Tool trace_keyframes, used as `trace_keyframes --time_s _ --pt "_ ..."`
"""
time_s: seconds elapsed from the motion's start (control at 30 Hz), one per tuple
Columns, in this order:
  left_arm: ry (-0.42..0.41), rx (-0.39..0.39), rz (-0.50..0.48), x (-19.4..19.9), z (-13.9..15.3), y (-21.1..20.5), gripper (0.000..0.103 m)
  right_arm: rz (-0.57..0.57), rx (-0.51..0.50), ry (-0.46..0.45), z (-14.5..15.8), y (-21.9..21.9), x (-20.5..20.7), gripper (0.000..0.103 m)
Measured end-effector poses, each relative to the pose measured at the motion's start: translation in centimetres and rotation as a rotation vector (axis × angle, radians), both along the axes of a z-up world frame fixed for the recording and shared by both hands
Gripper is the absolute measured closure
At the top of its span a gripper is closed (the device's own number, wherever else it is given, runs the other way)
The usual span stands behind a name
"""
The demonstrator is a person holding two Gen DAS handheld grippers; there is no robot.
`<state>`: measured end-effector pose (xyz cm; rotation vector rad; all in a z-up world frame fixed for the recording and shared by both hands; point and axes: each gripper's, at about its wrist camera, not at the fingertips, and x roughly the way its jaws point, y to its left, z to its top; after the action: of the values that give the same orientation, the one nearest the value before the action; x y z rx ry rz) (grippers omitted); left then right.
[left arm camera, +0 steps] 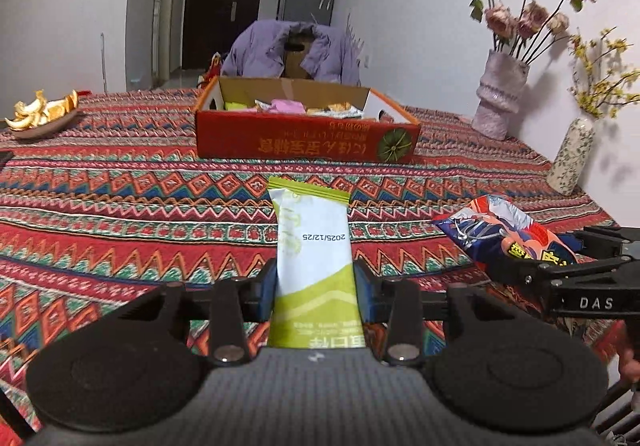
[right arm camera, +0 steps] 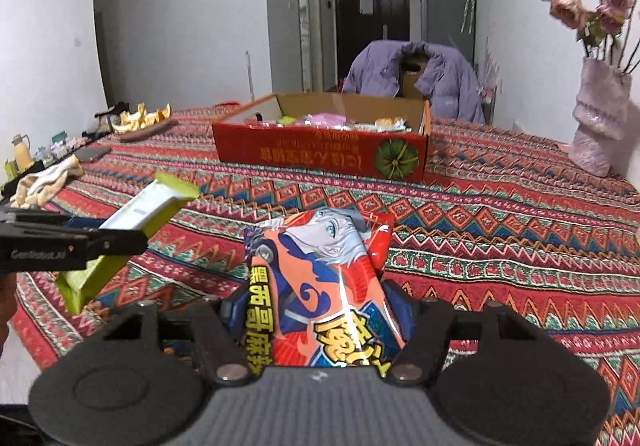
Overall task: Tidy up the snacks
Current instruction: 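Carry the bar and chip bag into the cardboard box and open both grippers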
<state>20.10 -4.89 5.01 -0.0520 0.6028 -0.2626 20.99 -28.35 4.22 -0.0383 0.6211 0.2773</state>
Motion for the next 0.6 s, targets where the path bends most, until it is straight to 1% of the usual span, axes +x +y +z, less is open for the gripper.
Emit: trace_keyframes --time_s 0.1,0.23,0.43,0.6 --pt "-0.033 0.009 0.005 -2.0 0.6 0.6 0.063 -0.001 0.008 -0.021 0.5 0.1 -1.4 0.038" --pt "-0.056 0.015 0.027 -3.5 1.2 1.4 0.063 -0.01 0.009 -0.046 1.1 0.2 -2.5 0.038" --pt "-0.066 -0.002 0.059 -4.0 1.7 2.6 0.063 -0.017 0.009 -0.07 1.9 0.5 -3.5 0.038" --pt "-0.048 -0.022 0.068 -3.2 1.8 3.4 0.063 -0.019 0.008 -0.079 2.5 0.6 -3.1 0.038"
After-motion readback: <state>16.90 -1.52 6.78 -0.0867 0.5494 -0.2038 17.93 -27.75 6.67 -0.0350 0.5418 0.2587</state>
